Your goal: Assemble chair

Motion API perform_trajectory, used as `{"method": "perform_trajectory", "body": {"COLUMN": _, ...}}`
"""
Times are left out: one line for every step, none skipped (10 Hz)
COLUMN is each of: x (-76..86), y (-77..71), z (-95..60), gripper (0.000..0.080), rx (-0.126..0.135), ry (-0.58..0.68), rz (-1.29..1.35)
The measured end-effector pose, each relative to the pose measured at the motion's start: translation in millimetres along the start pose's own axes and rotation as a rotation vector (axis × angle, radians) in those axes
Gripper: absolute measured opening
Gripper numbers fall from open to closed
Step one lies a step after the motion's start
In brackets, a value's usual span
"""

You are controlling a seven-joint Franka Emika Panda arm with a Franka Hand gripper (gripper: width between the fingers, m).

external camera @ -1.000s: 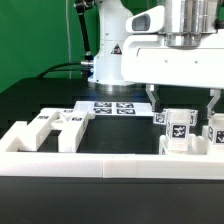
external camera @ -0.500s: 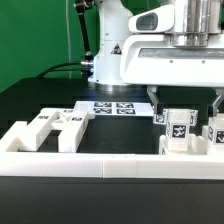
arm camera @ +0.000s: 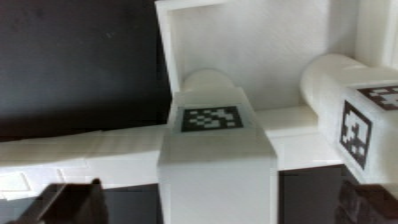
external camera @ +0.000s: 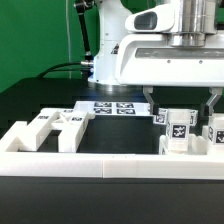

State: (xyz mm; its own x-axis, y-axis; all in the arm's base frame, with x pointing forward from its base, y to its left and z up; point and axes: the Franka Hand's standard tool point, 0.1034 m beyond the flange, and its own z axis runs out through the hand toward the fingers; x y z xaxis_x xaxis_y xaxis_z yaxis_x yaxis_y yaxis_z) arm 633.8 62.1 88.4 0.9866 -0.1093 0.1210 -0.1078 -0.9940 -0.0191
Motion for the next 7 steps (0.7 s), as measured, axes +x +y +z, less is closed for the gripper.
{"method": "perform_trajectory", "body": {"x": 0.0, "y": 0.0, "z": 0.0, "gripper": 0.0646, "rx": 0.0, "ry": 0.0, "rz": 0.001}}
{"method": "perform_trajectory", "body": {"x": 0.1, "y": 0.1, "z": 0.0, "gripper": 0.0646, "rx": 0.0, "ry": 0.0, "rz": 0.001}}
{"method": "perform_trajectory", "body": {"x": 0.0, "y": 0.1, "z": 0.0, "gripper": 0.0463, "rx": 0.0, "ry": 0.0, "rz": 0.006}}
{"method": "perform_trajectory", "body": {"x": 0.0, "y": 0.1, "z": 0.0, "gripper": 0.0463, "rx": 0.0, "ry": 0.0, "rz": 0.014}}
{"method": "perform_trajectory", "body": {"x": 0.2, "y": 0.0, "z": -0.1, "gripper": 0.0285, "rx": 0.0, "ry": 0.0, "rz": 0.014}}
{"method": "perform_trajectory", "body": {"x": 0.2, "y": 0.0, "z": -0.1, "gripper": 0.0287, "rx": 0.0, "ry": 0.0, "rz": 0.014}}
{"method": "perform_trajectory", "body": {"x": 0.2, "y": 0.0, "z": -0.1, "gripper": 0.0287, "rx": 0.001, "ry": 0.0, "rz": 0.058}}
